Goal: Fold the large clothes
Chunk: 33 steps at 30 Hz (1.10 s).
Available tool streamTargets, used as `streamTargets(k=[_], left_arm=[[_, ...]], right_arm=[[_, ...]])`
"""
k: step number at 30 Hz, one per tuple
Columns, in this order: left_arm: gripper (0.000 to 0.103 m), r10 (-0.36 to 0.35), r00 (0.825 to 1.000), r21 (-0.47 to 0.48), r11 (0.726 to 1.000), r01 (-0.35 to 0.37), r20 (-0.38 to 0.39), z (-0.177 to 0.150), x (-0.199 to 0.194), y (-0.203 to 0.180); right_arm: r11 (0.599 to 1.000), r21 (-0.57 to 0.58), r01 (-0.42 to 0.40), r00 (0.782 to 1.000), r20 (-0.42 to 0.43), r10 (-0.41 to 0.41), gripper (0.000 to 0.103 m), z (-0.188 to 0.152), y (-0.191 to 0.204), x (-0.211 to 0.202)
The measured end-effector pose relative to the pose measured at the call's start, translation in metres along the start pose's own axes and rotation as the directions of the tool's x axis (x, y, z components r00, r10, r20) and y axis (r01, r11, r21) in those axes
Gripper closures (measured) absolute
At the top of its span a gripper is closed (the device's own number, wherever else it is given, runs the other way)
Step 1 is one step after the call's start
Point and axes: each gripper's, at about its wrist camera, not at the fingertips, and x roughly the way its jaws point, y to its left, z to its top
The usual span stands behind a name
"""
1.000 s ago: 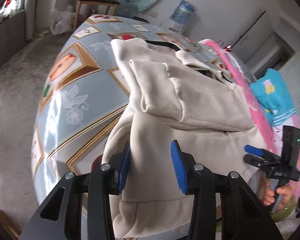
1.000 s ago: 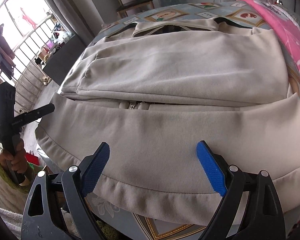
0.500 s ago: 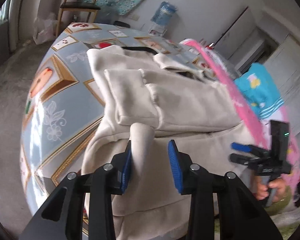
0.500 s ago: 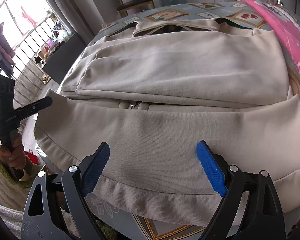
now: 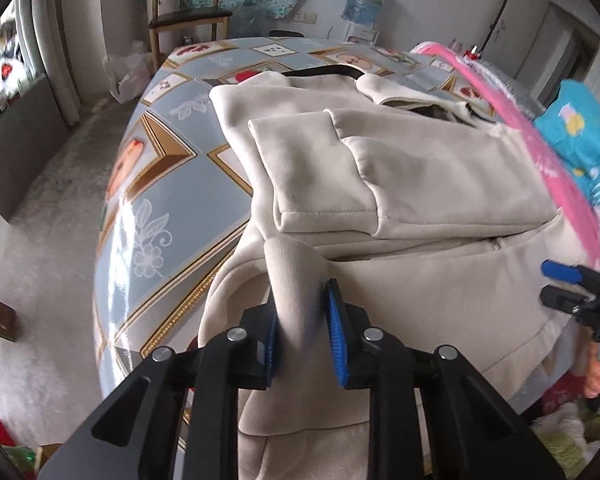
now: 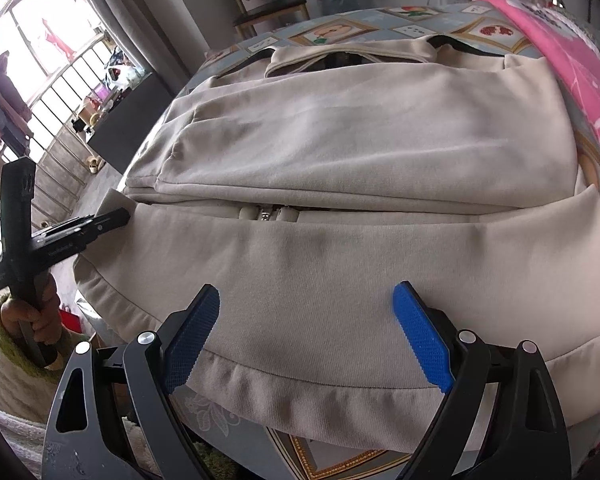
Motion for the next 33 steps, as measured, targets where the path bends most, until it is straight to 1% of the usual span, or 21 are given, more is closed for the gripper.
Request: streamTargets(k=[3,7,11,15,16,17,20,26,27,30,33], left_arm=[[0.082,0.065,0.998,0.038,0.997,-0.065,0.0,-0.001,0.001,-0.009],[0.082,0.138,0.99,0.084,0.987,-0.138,0.006,-0.003,0.002,-0.02],[0.082,0.171,0.985,0.085,0.982,-0.171,0.011,-0.004,0.002,-0.024],[0.082,0.189,0.982,0.083,0.978,-0.189,0.013,-0.005,0.002,-0.027],[0.082,0.193,0.981,0.084,0.978,-0.193,0.013,-0.005,0.002,-0.028],[0.082,0.198,0.98,0.085,0.977,-0.198,0.013,-0.005,0.002,-0.028],[0.082,0.208,0.978,0.088,0.974,-0.209,0.012,-0.004,0.002,-0.03],[0.082,0.215,0.977,0.073,0.974,-0.215,0.012,-0.004,0.002,-0.031],[0.082,0.217,0.976,0.067,0.974,-0.217,0.013,-0.004,0.002,-0.031],[0.082,0.219,0.976,0.065,0.973,-0.219,0.011,-0.004,0.003,-0.031],[0.082,0.223,0.975,0.068,0.972,-0.223,0.01,-0.003,0.003,-0.032]], right_arm=[[1.0,0.024,0.005,1.0,0.025,-0.005,0.018,-0.001,-0.008,-0.01],[0.996,0.094,0.0,0.996,0.093,-0.009,0.018,-0.003,-0.036,-0.037],[0.981,0.185,0.059,0.984,0.152,-0.088,0.022,-0.009,-0.079,-0.068],[0.959,0.275,0.069,0.976,0.181,-0.122,0.028,-0.013,-0.119,-0.086],[0.953,0.296,0.059,0.975,0.188,-0.119,0.032,-0.013,-0.129,-0.09],[0.951,0.306,0.048,0.975,0.194,-0.112,0.035,-0.014,-0.134,-0.091],[0.941,0.337,0.017,0.975,0.202,-0.09,0.037,-0.007,-0.153,-0.089],[0.942,0.335,-0.032,0.981,0.189,-0.033,0.044,0.013,-0.171,-0.072],[0.941,0.335,-0.035,0.983,0.184,-0.029,0.045,0.014,-0.173,-0.072],[0.944,0.329,-0.03,0.987,0.161,-0.025,0.052,0.016,-0.176,-0.065],[0.952,0.306,-0.03,0.989,0.15,-0.017,0.058,0.013,-0.17,-0.064]])
